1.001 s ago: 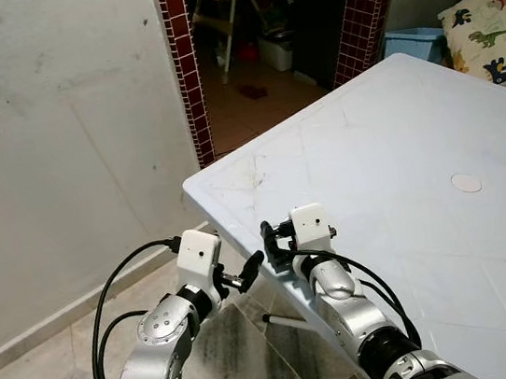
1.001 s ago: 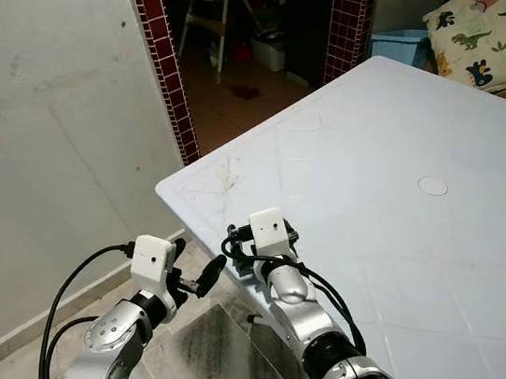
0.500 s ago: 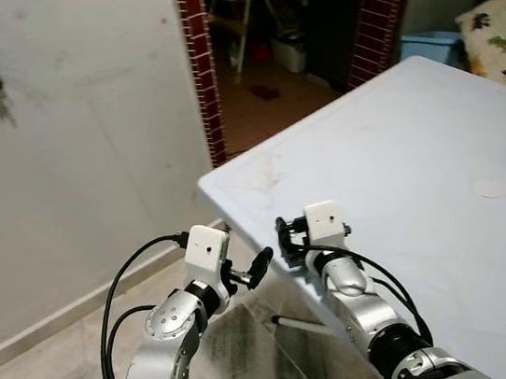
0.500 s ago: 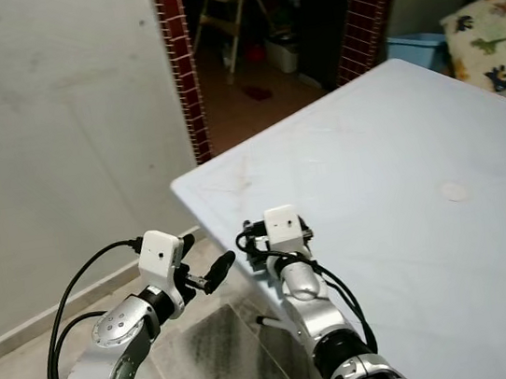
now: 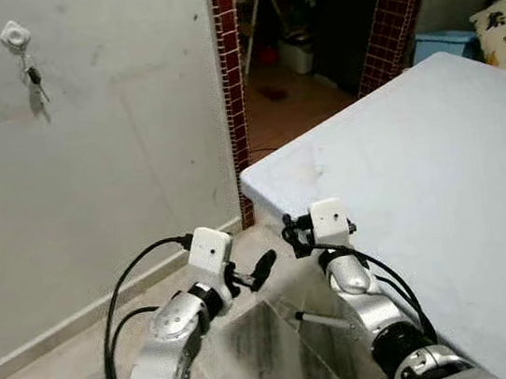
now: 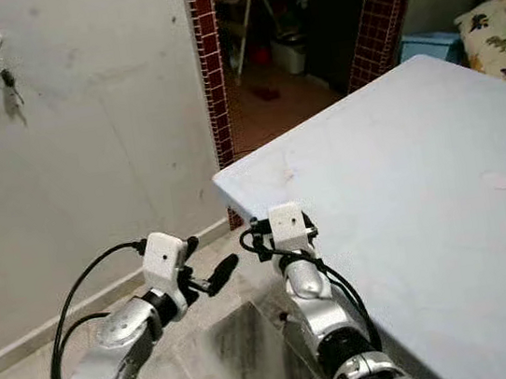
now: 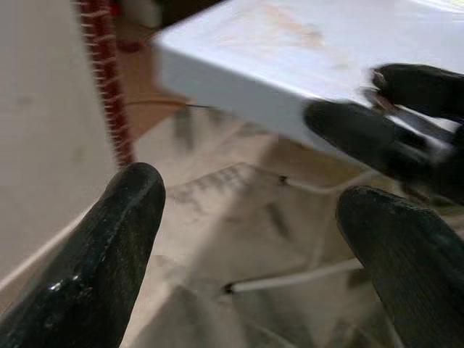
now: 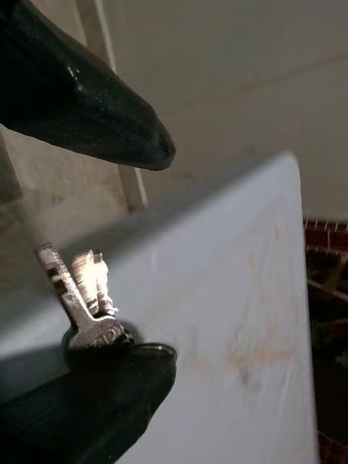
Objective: Hang keys on a hook
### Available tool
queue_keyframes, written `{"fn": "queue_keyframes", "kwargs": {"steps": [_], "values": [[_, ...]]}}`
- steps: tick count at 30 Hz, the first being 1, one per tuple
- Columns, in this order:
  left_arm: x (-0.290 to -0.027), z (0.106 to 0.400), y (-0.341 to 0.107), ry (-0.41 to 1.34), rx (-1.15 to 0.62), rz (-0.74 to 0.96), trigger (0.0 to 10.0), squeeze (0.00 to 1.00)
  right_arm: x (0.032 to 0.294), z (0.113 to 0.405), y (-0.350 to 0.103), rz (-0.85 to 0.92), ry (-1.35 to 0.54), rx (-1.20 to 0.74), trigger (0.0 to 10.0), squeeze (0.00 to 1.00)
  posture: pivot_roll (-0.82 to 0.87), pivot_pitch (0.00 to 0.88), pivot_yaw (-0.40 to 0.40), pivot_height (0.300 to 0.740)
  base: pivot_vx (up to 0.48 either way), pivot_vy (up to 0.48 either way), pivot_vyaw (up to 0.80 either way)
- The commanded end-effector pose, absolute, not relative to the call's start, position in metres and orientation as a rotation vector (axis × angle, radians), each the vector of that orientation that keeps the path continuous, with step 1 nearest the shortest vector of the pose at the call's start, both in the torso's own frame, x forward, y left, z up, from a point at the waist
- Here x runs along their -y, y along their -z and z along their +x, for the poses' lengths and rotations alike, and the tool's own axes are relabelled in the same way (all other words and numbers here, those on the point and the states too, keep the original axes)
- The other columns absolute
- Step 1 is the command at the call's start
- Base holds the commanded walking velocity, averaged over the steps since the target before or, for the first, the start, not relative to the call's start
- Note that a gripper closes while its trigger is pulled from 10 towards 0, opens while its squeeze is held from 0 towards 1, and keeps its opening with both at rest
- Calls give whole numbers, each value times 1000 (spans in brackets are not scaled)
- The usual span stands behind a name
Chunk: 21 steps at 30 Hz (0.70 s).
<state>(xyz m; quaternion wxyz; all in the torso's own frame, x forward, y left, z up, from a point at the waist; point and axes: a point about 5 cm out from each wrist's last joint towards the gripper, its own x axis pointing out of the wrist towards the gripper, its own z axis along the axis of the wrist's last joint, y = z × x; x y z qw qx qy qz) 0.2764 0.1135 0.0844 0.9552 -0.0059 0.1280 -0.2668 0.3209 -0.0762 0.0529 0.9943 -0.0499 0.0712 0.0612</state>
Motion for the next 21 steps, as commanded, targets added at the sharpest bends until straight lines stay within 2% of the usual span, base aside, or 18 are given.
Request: {"fn": "queue_keyframes", "kwargs": {"steps": [1, 21], "values": [[-102, 277, -87, 569, -241, -16, 10000, 0, 89, 322, -51, -131, -70, -151, 10000, 0, 158, 0, -10, 740, 0, 0, 0], [-106, 278, -89, 535, -229, -19, 10000, 0, 95, 324, -53, -169, -26, -132, 10000, 0, 164, 0, -20, 740, 0, 0, 0]]}}
